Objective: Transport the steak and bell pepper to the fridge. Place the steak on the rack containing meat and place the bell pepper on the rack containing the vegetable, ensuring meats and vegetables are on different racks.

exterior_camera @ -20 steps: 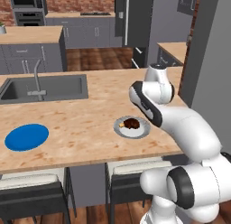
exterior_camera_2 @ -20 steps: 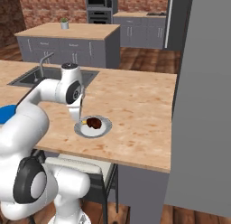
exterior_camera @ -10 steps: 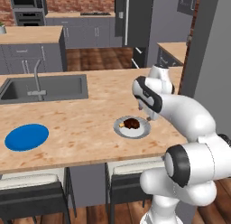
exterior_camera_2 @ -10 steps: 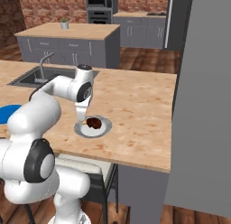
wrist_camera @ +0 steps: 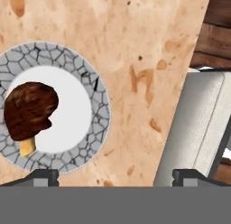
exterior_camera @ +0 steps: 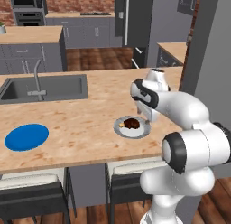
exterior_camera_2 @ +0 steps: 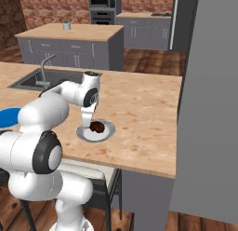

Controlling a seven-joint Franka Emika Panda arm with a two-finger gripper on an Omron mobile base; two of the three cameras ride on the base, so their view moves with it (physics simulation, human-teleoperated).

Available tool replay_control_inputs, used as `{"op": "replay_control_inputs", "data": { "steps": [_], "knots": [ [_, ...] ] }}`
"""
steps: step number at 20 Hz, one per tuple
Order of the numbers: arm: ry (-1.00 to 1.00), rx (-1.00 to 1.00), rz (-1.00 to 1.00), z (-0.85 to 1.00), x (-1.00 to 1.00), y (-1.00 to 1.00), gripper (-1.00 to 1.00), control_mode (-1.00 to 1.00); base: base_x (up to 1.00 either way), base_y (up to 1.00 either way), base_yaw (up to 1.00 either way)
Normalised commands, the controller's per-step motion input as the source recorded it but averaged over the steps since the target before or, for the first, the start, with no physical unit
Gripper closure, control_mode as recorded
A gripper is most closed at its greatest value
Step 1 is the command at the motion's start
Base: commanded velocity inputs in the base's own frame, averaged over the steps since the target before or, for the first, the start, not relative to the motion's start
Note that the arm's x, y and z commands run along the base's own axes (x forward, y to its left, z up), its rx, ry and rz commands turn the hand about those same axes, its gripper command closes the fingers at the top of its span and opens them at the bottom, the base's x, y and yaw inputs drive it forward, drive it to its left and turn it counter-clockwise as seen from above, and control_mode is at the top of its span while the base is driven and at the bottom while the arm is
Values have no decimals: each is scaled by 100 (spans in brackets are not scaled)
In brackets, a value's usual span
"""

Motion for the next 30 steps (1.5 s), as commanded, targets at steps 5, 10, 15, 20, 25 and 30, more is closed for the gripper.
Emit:
{"op": "replay_control_inputs", "data": {
  "steps": [5, 10, 15, 20, 25, 30],
  "knots": [
    [0, 5, 3, -51, 32, 0, -100, -100, 0, 0, 0],
    [0, 8, 1, -52, 62, 2, -100, -100, 0, 0, 0],
    [0, 0, 2, -23, 72, 4, -100, -100, 0, 0, 0],
    [0, 0, 0, -20, 66, 6, -100, -100, 0, 0, 0],
    [6, 0, 0, -28, 34, 19, -100, -100, 0, 0, 0],
    [10, 0, 0, -28, 1, 5, -100, -100, 0, 0, 0]
  ]
}}
